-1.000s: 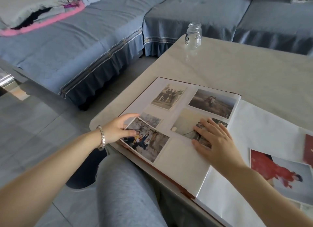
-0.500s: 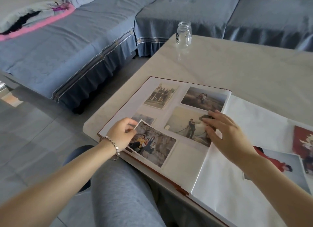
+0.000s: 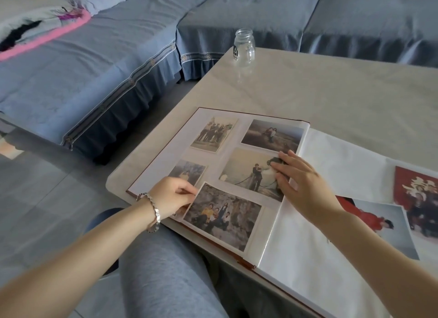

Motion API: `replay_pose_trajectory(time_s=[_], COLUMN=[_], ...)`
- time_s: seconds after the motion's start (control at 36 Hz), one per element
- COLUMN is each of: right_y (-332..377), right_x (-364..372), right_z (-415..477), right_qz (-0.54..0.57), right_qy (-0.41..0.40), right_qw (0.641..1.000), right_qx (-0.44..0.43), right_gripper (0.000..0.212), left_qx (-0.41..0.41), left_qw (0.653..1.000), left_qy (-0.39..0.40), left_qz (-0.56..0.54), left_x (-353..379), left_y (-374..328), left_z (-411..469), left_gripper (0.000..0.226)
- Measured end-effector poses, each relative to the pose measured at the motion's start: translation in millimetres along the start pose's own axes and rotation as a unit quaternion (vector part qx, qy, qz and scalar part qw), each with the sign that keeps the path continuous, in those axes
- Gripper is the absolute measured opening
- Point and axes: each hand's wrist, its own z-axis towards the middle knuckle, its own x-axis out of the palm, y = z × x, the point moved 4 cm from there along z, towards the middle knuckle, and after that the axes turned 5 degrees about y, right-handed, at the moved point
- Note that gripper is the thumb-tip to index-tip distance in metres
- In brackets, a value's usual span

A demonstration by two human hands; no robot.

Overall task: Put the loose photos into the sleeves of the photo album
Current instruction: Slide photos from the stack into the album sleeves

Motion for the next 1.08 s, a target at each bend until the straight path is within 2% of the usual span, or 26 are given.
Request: replay_pose_trajectory(time_s=[0.08, 0.17, 0.25, 0.36, 0.5, 0.67, 0.78, 0.94, 1.08], right_y=[0.2, 0.1, 0.4, 1.7, 1.8, 2.0, 2.3, 3.8, 3.8], right_x=[0.5, 1.1, 1.8, 2.1, 2.2, 2.8, 2.1, 1.3, 1.4], right_z=[-0.2, -1.0, -0.9, -1.0, -1.5, -1.3, -1.5, -1.5, -1.7], right_qz=[0.000, -0.002, 0.000, -0.003, -0.003, 0.005, 0.005, 0.006, 0.008], right_qy=[-0.001, 0.000, -0.002, -0.015, -0.014, -0.020, -0.020, -0.017, -0.016], right_qw=[1.000, 1.000, 1.000, 1.000, 1.000, 1.000, 1.000, 1.000, 1.000], right_qx=[-0.001, -0.001, 0.000, 0.001, -0.001, 0.003, 0.005, 0.002, 0.001], right_gripper=[0.032, 0.032, 0.032, 0.030, 0.031, 0.030, 0.030, 0.031, 0.031], left_qx=[0.009, -0.011, -0.017, -0.007, -0.033, -0.034, -0.018, -0.028, -0.009], left_qw=[0.999, 1.000, 1.000, 0.999, 0.997, 0.995, 0.997, 0.999, 0.999], left_qy=[-0.003, 0.010, 0.010, -0.028, -0.061, -0.046, -0.030, -0.010, -0.041], left_qz=[0.030, 0.008, -0.009, 0.017, -0.016, -0.078, -0.062, -0.032, -0.030], left_x=[0.4, 0.2, -0.2, 3.2, 0.5, -4.5, -6.8, -7.5, -5.8], left_y=[-5.4, -7.0, -6.9, -10.0, -9.5, -13.2, -17.6, -17.1, -19.3], left_z=[-0.7, -2.2, -3.6, -4.9, -5.6, -7.4, -8.9, -7.2, -10.6], left_gripper=[0.015, 0.017, 0.005, 0.032, 0.030, 0.030, 0.031, 0.015, 0.010])
